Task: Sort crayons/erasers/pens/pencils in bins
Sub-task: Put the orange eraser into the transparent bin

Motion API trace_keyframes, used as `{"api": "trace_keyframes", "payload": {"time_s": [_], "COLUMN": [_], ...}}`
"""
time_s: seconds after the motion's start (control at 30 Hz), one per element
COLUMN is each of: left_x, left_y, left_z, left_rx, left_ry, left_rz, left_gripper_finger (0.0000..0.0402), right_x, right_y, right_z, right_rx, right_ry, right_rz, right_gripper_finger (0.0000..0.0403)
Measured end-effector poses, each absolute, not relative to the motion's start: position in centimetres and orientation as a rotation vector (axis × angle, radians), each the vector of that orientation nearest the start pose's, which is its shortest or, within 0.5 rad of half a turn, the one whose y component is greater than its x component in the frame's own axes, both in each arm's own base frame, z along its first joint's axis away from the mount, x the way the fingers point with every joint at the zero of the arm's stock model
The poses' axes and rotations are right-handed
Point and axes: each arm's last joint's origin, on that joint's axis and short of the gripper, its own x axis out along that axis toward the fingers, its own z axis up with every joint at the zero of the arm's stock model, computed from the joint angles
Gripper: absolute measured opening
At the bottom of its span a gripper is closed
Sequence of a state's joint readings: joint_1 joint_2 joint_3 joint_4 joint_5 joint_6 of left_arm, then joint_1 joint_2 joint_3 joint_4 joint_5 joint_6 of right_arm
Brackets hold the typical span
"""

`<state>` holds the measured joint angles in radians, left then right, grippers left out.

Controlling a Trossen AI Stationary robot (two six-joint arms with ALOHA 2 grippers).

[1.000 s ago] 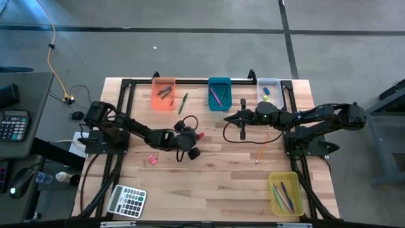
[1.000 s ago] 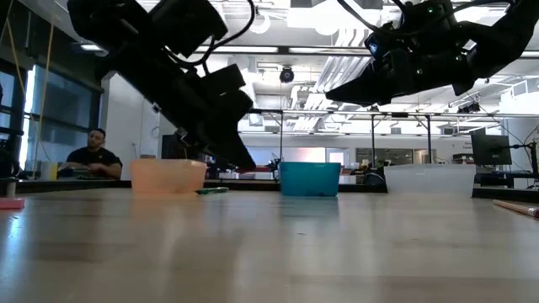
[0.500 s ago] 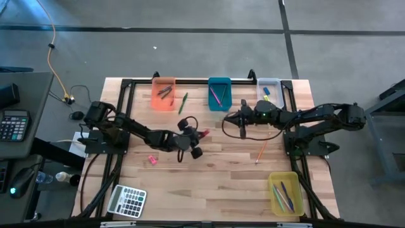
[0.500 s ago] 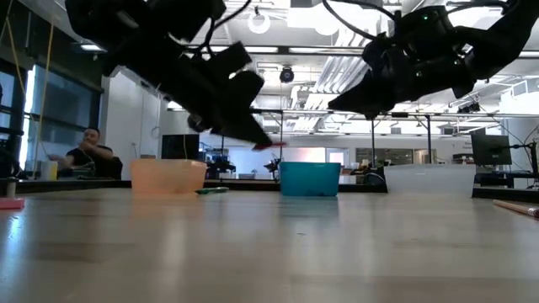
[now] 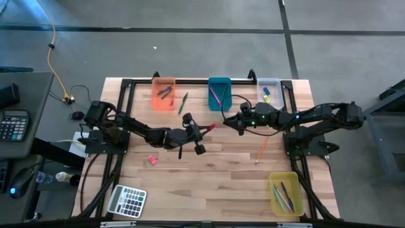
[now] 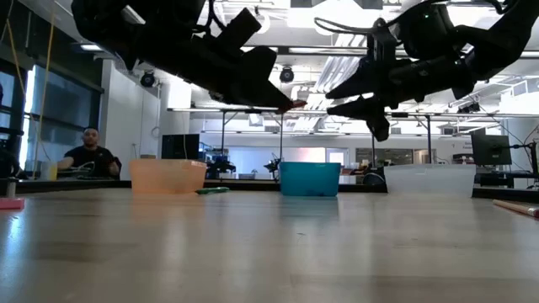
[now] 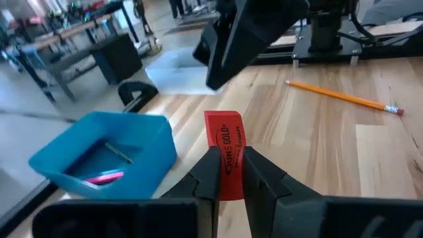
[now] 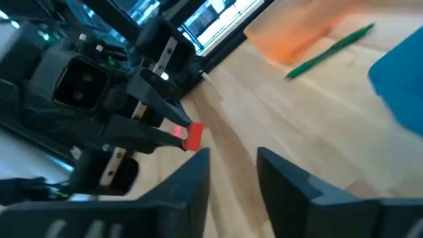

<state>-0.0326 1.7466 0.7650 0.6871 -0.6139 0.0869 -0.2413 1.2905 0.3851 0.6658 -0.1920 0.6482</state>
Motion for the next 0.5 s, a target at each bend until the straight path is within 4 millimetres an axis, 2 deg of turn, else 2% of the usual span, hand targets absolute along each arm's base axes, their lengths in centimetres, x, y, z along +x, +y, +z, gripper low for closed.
{"api": "trace_keyframes", "payload": {"time_s": [0.2, 0.5], "left_x": [34.2, 34.8], "left_y": [-0.1, -0.2], "left_z": [17.2, 17.9], "left_rx": [0.267, 0.273], "left_ry": [0.272, 0.246], "left_rz": [0.496, 0.426], "left_gripper_finger": [0.0031, 0.003], "right_x": [23.4, 23.9], "right_y": [-4.9, -3.2], "right_z": [18.0, 18.3], "right_rx": [0.792, 0.819], "right_ry": [0.208, 0.196], "right_rz": [-0.081, -0.001], "right_gripper_finger": [0.0173, 0.0178]}}
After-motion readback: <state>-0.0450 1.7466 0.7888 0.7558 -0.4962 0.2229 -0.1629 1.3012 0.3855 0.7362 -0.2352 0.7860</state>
